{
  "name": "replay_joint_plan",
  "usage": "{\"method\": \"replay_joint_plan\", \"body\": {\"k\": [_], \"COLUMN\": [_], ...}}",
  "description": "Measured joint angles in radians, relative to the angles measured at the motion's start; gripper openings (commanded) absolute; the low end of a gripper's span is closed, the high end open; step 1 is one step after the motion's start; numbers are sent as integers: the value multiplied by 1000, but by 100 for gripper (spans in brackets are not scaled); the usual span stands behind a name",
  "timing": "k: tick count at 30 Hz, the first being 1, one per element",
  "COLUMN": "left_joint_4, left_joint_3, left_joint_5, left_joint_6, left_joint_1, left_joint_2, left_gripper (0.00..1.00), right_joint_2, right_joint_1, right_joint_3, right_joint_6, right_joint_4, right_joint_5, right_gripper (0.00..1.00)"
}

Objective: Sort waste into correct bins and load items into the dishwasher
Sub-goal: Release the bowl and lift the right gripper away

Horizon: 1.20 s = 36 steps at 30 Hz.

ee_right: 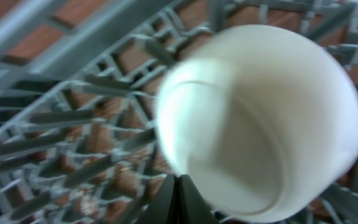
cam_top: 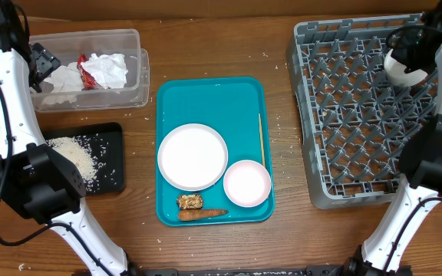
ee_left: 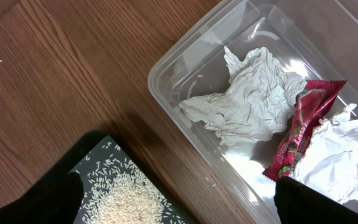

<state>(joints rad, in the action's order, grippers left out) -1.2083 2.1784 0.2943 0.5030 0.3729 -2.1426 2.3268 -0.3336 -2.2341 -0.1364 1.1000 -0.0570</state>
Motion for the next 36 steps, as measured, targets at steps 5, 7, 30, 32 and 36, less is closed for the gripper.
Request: {"method": "replay_joint_plan", "body": {"k": [5, 7, 30, 32, 36], "left_joint_4": [0, 0, 0, 0, 0], "left_joint_3": [0, 0, 0, 0, 0], "left_joint_5": [0, 0, 0, 0, 0], "left_joint_6": [0, 0, 0, 0, 0], "left_joint_1": [0, 0, 0, 0, 0], "left_joint_2": [0, 0, 0, 0, 0], "left_gripper": [100, 100, 100, 100, 100], "right_joint_2": [1, 2, 2, 2, 0], "right_joint_1": [-6, -8, -12, -12, -8], "right_joint_3": [0, 0, -6, -19, -72], "right_joint_6": [4, 5, -7, -21, -48], "right_joint_4": [-8, -11, 22, 57, 114], "right_joint_5": [67, 84, 415, 423, 394], "right_gripper": [4, 4, 4, 4, 7]}}
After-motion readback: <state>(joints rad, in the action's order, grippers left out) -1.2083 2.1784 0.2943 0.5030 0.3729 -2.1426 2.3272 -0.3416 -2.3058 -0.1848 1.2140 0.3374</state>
